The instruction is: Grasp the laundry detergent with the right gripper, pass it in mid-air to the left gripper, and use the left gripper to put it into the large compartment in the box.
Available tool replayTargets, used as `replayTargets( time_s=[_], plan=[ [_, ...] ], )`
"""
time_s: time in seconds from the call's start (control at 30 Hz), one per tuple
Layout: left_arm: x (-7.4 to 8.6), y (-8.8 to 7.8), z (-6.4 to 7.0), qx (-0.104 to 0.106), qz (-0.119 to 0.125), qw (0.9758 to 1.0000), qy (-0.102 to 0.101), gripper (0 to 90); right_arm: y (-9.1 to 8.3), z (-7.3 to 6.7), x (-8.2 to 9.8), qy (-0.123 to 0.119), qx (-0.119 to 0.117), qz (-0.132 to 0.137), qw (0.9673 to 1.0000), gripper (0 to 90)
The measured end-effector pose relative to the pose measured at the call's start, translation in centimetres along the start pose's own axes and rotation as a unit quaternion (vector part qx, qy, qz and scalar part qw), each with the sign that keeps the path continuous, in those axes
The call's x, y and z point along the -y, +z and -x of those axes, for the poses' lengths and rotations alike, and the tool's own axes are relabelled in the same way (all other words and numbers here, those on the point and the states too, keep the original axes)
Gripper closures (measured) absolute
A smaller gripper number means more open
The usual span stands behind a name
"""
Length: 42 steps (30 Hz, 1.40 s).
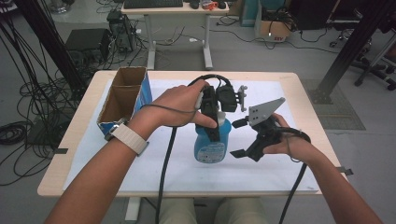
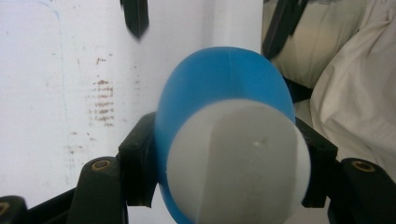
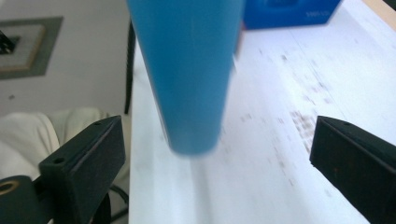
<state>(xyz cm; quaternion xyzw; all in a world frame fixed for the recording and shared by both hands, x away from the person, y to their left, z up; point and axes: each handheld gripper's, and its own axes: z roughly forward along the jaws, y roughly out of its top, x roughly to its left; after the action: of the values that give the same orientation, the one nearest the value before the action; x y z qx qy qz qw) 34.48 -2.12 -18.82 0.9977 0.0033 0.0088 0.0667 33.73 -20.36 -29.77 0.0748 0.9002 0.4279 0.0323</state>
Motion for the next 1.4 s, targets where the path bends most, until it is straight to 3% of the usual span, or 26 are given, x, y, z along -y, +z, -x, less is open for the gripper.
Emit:
replayTargets(
  time_s=[0.1, 0.17, 0.33, 0.37, 0.4, 0.43, 0.5, 0.6, 0.73, 0.8, 0.87, 0.9, 0.93, 0.97, 1.0, 1.03, 1.1, 1.13, 1.17, 1.23, 1.3, 1.33, 1.4],
  plan=[
    [0.2, -0.1, -0.2, -0.003, -0.002, 0.9998, -0.020, 37.6, -1.0, 0.3, 0.5, -0.002, 0.008, -0.018, 0.9998, 2.1],
    [0.3, -0.4, -0.4, -0.011, -0.007, 0.9998, -0.017, 37.6, -1.9, 0.4, 0.9, -0.001, 0.024, -0.033, 0.9992, 2.2],
    [0.6, -1.4, -0.8, -0.023, -0.009, 0.9988, -0.042, 37.6, -3.5, 1.0, 1.9, 0.009, 0.036, -0.063, 0.9973, 3.0],
    [0.7, -1.8, -1.2, -0.033, -0.014, 0.9984, -0.043, 37.6, -3.9, 1.5, 2.1, -0.017, 0.034, -0.067, 0.9970, 3.0],
    [0.8, -2.0, -1.3, -0.035, -0.014, 0.9979, -0.052, 37.6, -4.2, 1.6, 2.4, -0.021, 0.034, -0.070, 0.9967, 3.4],
    [1.0, -2.4, -1.6, -0.037, -0.015, 0.9965, -0.074, 37.6, -4.5, 1.6, 2.5, -0.023, 0.037, -0.075, 0.9963, 3.3],
    [1.1, -3.0, -1.8, -0.040, -0.014, 0.9945, -0.095, 37.6, -5.0, 1.7, 2.8, -0.023, 0.041, -0.082, 0.9955, 3.6],
    [1.5, -4.1, -2.3, -0.049, -0.014, 0.9892, -0.137, 37.6, -5.8, 2.0, 3.4, -0.016, 0.049, -0.096, 0.9941, 3.9],
    [1.9, -5.3, -2.7, -0.060, -0.022, 0.9835, -0.169, 37.6, -6.9, 2.2, 4.0, -0.006, 0.067, -0.100, 0.9926, 4.3],
    [2.2, -6.1, -3.1, -0.063, -0.019, 0.9779, -0.199, 37.6, -7.4, 2.2, 4.3, 0.003, 0.082, -0.094, 0.9922, 4.2],
    [2.5, -6.7, -3.4, -0.062, -0.017, 0.9742, -0.216, 37.7, -8.0, 1.9, 4.4, 0.032, 0.092, -0.109, 0.9893, 4.3],
    [2.6, -7.3, -3.6, -0.066, -0.020, 0.9701, -0.233, 37.7, -8.2, 1.9, 4.4, 0.033, 0.095, -0.110, 0.9888, 4.3],
    [2.7, -7.6, -3.7, -0.069, -0.019, 0.9673, -0.243, 37.7, -8.4, 1.9, 4.4, 0.032, 0.099, -0.112, 0.9883, 4.3],
    [2.9, -8.0, -3.9, -0.071, -0.020, 0.9661, -0.247, 37.7, -8.6, 1.9, 4.4, 0.029, 0.100, -0.113, 0.9881, 4.3],
    [3.1, -8.5, -4.1, -0.074, -0.022, 0.9620, -0.262, 37.7, -8.7, 2.1, 4.5, 0.016, 0.099, -0.110, 0.9889, 4.4],
    [3.2, -8.8, -4.2, -0.076, -0.024, 0.9601, -0.268, 37.7, -8.9, 1.8, 4.5, 0.033, 0.104, -0.115, 0.9874, 4.3],
    [3.5, -9.5, -4.4, -0.080, -0.024, 0.9552, -0.284, 37.7, -9.2, 1.7, 4.6, 0.037, 0.107, -0.116, 0.9868, 4.3],
    [3.7, -10.0, -4.5, -0.082, -0.023, 0.9505, -0.299, 37.7, -9.3, 1.8, 4.6, 0.031, 0.107, -0.118, 0.9867, 4.3],
    [3.8, -10.3, -4.7, -0.083, -0.025, 0.9489, -0.303, 37.7, -9.4, 1.8, 4.7, 0.033, 0.110, -0.115, 0.9867, 4.4],
    [4.2, -10.9, -4.9, -0.088, -0.021, 0.9399, -0.329, 37.7, -9.5, 1.8, 4.8, 0.034, 0.113, -0.115, 0.9863, 4.3],
    [4.5, -11.4, -5.1, -0.091, -0.024, 0.9335, -0.346, 37.7, -9.7, 1.8, 4.9, 0.037, 0.114, -0.116, 0.9860, 4.3],
    [4.9, -11.6, -5.3, -0.093, -0.023, 0.9273, -0.362, 37.7, -9.7, 1.9, 4.9, 0.036, 0.115, -0.116, 0.9859, 4.3],
    [5.4, -12.0, -5.6, -0.095, -0.021, 0.9188, -0.382, 37.7, -9.8, 2.0, 4.9, 0.038, 0.116, -0.118, 0.9854, 4.3]
  ],
)
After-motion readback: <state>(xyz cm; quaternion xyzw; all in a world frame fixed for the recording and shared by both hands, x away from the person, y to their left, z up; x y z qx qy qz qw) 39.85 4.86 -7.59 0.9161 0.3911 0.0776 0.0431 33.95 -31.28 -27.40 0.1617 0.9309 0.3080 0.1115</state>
